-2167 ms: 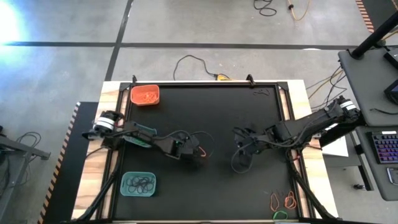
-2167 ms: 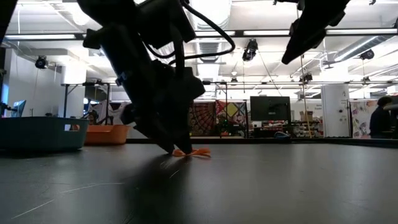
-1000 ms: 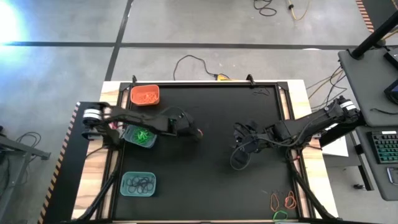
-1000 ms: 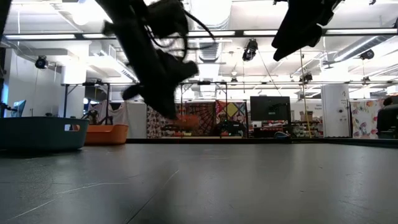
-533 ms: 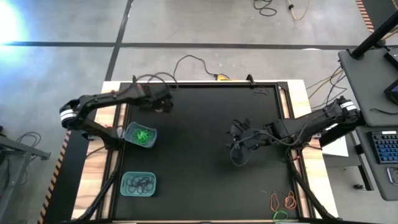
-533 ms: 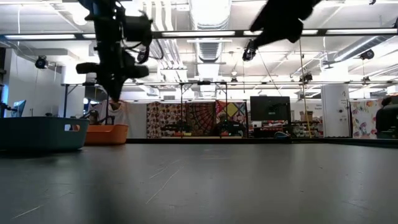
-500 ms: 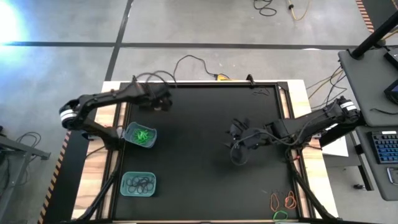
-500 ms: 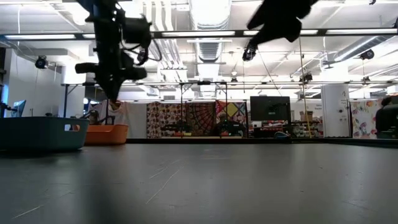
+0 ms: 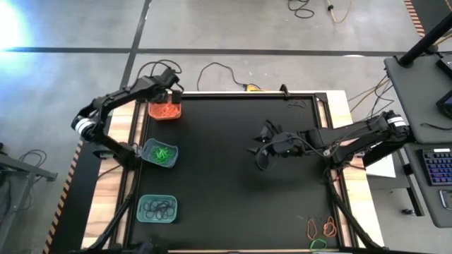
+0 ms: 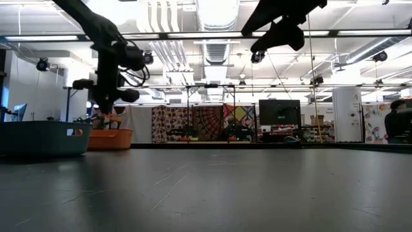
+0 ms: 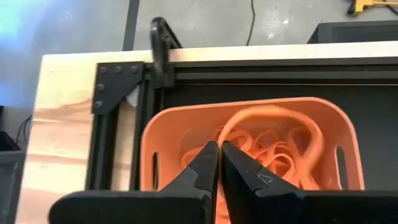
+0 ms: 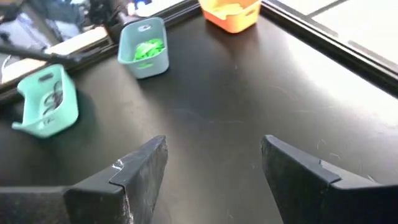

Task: Sort rubber bands into baskets
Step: Put the orange rubber band into the orange bin, then put the purple rubber band into the green bin

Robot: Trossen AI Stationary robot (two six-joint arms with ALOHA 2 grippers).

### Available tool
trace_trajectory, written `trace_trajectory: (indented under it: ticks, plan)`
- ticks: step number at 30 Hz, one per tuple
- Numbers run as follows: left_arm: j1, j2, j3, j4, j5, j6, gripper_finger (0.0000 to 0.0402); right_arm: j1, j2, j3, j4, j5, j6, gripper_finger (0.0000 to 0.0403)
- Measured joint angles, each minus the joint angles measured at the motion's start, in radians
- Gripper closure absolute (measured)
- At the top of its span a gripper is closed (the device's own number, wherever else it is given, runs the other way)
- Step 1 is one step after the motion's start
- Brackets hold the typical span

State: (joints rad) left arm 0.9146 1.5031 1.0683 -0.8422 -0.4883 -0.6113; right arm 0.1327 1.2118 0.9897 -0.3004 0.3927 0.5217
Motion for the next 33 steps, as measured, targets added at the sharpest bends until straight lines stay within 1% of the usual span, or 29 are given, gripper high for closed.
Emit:
trace_trajectory:
  ticks: [6, 10, 12, 14, 18, 23, 27, 28, 30, 33]
  plan:
    - [0.000, 0.103, 0.000, 0.028, 0.000, 0.002, 0.0402, -0.011, 0.000, 0.000, 0.013, 0.000, 0.118, 0.0154]
    - [0.000, 0.167, 0.000, 0.024, 0.005, 0.006, 0.0402, -0.011, 0.000, 0.000, 0.045, 0.000, 0.114, 0.0154]
    - [0.000, 0.178, 0.000, 0.023, 0.031, 0.036, 0.0400, -0.014, 0.000, 0.000, 0.050, 0.000, 0.099, 0.0154]
    - [-0.005, 0.180, 0.000, 0.020, 0.033, 0.055, 0.0393, -0.018, 0.000, 0.000, 0.048, -0.001, 0.090, 0.0154]
    - [-0.005, 0.164, 0.000, 0.021, 0.029, 0.088, 0.0361, -0.023, 0.000, 0.000, 0.048, -0.003, 0.089, 0.0154]
    - [-0.005, 0.147, 0.000, 0.016, 0.035, 0.133, 0.0296, -0.022, 0.000, 0.000, 0.030, -0.007, 0.071, 0.0154]
    - [-0.021, 0.119, 0.000, -0.021, 0.124, 0.139, 0.0245, -0.022, 0.000, 0.000, 0.018, -0.008, 0.105, 0.0154]
    - [-0.037, 0.103, 0.000, -0.034, 0.140, 0.138, 0.0235, -0.022, 0.000, 0.000, 0.032, -0.008, 0.121, 0.0154]
    - [-0.095, 0.061, -0.004, -0.051, 0.141, 0.131, 0.0219, -0.022, -0.003, 0.000, 0.079, -0.008, 0.129, 0.0154]
    - [-0.216, -0.008, -0.014, -0.052, 0.139, 0.108, 0.0203, -0.006, -0.005, 0.000, 0.113, -0.007, 0.109, 0.0154]
